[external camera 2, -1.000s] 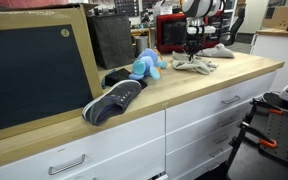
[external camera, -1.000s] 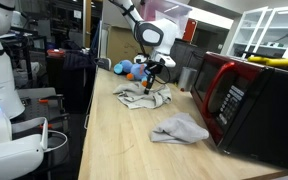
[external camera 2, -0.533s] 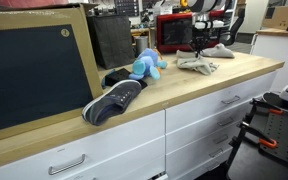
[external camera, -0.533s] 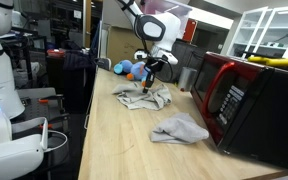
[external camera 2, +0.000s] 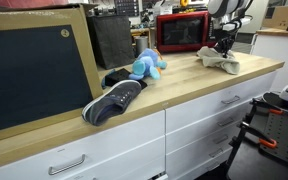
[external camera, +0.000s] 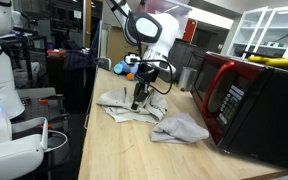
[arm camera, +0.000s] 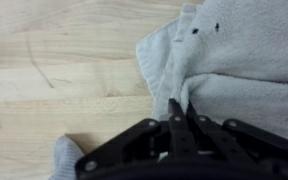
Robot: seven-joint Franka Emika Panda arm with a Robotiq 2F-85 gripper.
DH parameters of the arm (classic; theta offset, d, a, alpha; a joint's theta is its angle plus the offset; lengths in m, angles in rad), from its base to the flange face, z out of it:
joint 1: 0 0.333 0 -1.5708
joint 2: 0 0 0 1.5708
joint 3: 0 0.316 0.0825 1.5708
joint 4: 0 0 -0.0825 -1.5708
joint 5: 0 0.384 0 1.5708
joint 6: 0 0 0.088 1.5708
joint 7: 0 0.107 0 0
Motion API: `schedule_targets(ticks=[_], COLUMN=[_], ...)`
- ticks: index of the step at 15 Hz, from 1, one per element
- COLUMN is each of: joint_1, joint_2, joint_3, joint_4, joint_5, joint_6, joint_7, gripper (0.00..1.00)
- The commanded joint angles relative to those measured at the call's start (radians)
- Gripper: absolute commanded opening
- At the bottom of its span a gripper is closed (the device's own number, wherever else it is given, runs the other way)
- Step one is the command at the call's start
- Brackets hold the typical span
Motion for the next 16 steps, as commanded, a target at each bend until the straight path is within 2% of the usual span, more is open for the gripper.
schedule_targets(ticks=[1, 4, 5, 6, 9, 15, 16], joint_1=[-0.01, -0.001, 0.006, 0.012, 0.029, 0.047, 0.046], joint_2=[-0.104, -0.175, -0.196, -0.214, -0.253, -0.248, -0.24], joint_3=[-0.001, 0.02, 0.027, 0.035, 0.059, 0.073, 0.071], joint_4=[-0.067, -0.072, -0.071, -0.072, -0.076, -0.063, -0.058], joint_5=[-0.04, 0.004, 0.015, 0.024, 0.071, 0.097, 0.091], joint_6=[-0.037, -0.098, -0.118, -0.135, -0.147, -0.113, -0.113], joint_7=[-0.064, -0.081, -0.074, -0.068, -0.06, -0.045, -0.037], gripper=[0.01, 0.01, 0.28, 0.32, 0.52, 0.97, 1.0])
